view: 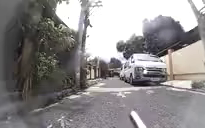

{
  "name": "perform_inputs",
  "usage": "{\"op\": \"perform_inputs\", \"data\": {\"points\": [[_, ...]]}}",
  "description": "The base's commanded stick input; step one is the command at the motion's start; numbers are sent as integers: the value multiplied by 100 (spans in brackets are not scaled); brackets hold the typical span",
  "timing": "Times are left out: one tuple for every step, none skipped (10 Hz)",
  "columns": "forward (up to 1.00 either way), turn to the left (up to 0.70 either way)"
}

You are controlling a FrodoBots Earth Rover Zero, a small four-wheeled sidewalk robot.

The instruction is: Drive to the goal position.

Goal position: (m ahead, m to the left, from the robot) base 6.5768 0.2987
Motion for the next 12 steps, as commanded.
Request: {"op": "perform_inputs", "data": {"points": [[70,-3],[70,-11],[70,-26],[70,-35],[70,-35],[70,-35],[70,-35],[70,-35],[70,-32],[70,-28],[70,-24],[70,-21]]}}
